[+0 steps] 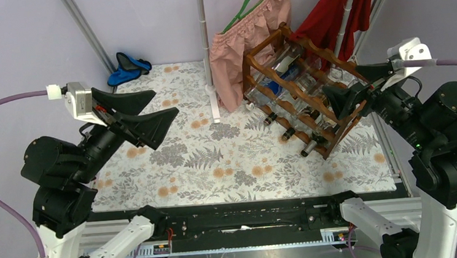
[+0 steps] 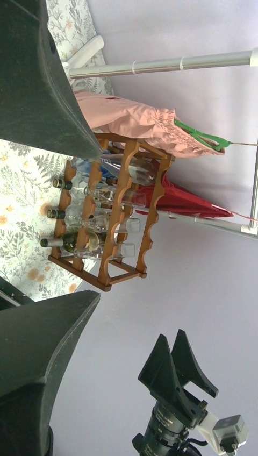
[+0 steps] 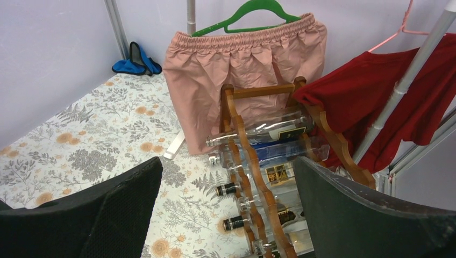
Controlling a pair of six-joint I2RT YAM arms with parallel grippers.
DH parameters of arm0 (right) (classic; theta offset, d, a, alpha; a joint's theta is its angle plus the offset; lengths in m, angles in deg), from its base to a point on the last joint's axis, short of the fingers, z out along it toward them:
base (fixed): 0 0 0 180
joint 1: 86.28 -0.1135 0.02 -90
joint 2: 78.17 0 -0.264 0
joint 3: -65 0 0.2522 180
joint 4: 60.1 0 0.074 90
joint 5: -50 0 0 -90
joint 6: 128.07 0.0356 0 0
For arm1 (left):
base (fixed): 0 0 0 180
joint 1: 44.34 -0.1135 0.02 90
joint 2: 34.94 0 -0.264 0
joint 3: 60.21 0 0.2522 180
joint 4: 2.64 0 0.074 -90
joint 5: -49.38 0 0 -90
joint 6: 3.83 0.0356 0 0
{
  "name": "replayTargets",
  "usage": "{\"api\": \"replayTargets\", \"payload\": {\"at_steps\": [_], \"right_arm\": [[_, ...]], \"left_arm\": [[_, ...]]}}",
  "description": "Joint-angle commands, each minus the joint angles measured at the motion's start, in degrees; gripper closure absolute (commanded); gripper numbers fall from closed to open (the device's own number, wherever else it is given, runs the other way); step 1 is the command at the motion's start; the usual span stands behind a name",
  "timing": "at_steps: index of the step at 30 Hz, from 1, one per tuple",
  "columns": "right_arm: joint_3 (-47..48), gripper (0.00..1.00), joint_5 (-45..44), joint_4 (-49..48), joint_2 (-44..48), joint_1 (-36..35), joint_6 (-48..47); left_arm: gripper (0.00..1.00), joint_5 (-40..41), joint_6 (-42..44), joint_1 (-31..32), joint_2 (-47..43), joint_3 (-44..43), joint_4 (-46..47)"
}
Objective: Put the wine bottle on the wine rack
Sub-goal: Reset both arms
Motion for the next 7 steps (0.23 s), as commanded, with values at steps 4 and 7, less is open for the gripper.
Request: {"api": "replayTargets", "payload": {"at_steps": [4, 7], "right_arm": [[1.86, 0.00, 1.50, -1.56, -1.28, 0.19, -1.13], [1.12, 0.00, 2.65, -2.32, -1.68, 0.20, -1.01]], "left_arm": [[0.01, 1.67, 0.84, -0.28, -0.19, 0.40, -0.44], [0.01, 1.65, 0.85, -0.33, -0.98, 2.74, 1.33]]}}
